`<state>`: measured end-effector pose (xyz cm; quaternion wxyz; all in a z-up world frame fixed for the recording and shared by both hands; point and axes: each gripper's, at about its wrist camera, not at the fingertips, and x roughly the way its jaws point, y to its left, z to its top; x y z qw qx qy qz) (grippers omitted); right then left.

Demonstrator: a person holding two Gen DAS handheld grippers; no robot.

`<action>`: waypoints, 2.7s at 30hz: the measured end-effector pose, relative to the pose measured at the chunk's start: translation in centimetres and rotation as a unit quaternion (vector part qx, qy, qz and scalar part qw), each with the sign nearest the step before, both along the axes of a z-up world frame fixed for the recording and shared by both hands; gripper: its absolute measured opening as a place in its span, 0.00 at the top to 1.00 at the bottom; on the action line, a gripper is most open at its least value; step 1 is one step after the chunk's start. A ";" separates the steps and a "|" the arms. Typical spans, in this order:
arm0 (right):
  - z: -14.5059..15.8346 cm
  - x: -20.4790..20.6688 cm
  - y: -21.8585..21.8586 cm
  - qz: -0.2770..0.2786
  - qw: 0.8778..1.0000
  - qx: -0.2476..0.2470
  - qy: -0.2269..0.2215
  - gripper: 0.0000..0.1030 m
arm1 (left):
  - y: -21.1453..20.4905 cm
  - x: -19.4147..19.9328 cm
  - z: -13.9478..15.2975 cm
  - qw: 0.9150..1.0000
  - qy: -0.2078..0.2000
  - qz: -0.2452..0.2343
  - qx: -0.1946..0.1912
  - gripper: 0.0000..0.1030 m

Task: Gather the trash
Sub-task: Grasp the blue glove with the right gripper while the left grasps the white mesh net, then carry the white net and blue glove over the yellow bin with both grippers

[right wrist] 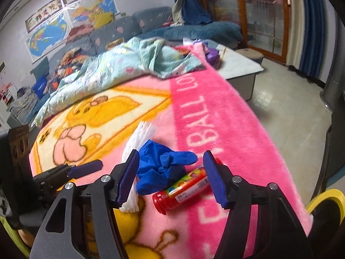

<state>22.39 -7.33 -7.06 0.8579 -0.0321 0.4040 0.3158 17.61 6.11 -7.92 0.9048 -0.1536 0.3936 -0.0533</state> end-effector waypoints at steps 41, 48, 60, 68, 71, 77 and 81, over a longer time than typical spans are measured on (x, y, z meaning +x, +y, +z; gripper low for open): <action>5.1 -4.4 -7.3 -0.057 0.995 0.068 -0.051 0.87 | -4.4 -2.1 4.4 0.996 -0.056 -0.058 -0.023 0.85; 5.7 -5.4 -10.3 -0.085 0.992 0.075 -0.062 0.87 | -6.5 -2.6 5.4 0.994 -0.069 -0.082 -0.015 0.85; 5.5 -6.6 -15.8 -0.137 0.985 0.087 -0.066 0.87 | -10.5 -3.5 6.1 0.988 -0.082 -0.133 0.002 0.85; 5.3 -7.2 -19.1 -0.175 0.977 0.096 -0.072 0.87 | -12.4 -3.9 6.3 0.983 -0.087 -0.158 0.009 0.85; 5.3 -7.4 -20.4 -0.190 0.974 0.098 -0.073 0.87 | -13.2 -4.2 6.3 0.982 -0.089 -0.167 0.012 0.85; 4.9 -7.5 -22.8 -0.219 0.967 0.102 -0.075 0.87 | -14.7 -4.7 6.3 0.978 -0.092 -0.186 0.015 0.84; 4.8 -7.6 -24.4 -0.240 0.962 0.104 -0.079 0.87 | -16.0 -5.1 6.1 0.975 -0.094 -0.201 0.018 0.84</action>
